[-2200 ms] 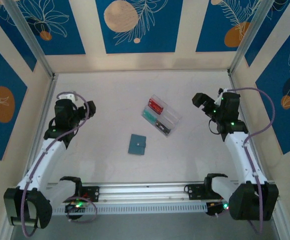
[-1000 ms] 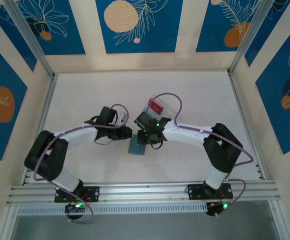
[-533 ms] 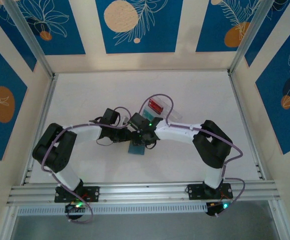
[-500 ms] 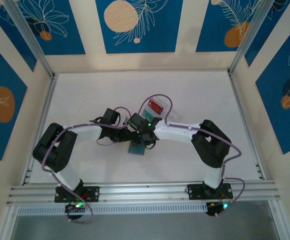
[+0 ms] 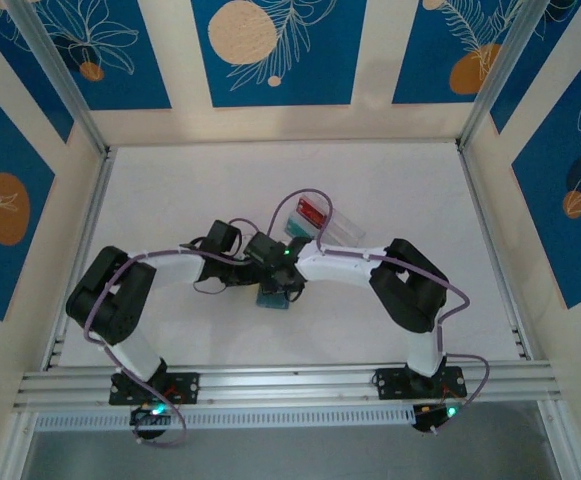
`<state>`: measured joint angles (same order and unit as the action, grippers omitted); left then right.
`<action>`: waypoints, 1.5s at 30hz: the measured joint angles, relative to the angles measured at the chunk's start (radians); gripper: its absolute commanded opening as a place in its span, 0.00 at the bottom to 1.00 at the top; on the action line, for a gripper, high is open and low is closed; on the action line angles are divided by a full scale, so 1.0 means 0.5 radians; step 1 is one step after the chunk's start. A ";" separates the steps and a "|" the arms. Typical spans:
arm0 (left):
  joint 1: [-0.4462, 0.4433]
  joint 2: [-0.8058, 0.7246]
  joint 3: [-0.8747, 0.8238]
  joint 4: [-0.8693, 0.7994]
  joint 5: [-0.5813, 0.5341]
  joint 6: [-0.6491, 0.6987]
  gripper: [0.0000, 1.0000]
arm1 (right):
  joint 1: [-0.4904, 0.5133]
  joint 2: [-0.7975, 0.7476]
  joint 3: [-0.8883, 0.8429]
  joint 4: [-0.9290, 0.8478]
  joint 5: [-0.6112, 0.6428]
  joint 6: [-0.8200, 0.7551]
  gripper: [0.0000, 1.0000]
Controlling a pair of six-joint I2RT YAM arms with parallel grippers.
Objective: Put the credit cards into the card holder
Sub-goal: Open the button on the card holder.
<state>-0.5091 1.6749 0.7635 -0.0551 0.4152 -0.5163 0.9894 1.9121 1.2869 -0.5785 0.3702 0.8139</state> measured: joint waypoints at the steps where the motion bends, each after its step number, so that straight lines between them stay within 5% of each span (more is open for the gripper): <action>1: -0.002 0.000 -0.002 0.004 -0.005 0.002 0.12 | 0.008 0.004 0.002 -0.002 0.018 0.006 0.41; 19: -0.076 -0.024 -0.044 0.123 -0.133 -0.064 0.04 | 0.056 -0.059 -0.119 0.117 0.135 0.025 0.00; 35: -0.336 -0.299 -0.322 0.244 -0.480 -0.321 0.00 | -0.235 -0.723 -0.777 0.336 -0.209 -0.063 0.02; 45: -0.566 -0.359 -0.381 0.285 -0.598 -0.538 0.00 | -0.319 -0.877 -1.174 0.458 -0.148 0.182 0.39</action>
<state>-0.7921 1.4956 0.5728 0.0872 0.1162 -0.7853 0.8299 1.4738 0.6998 -0.3496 0.2962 0.9051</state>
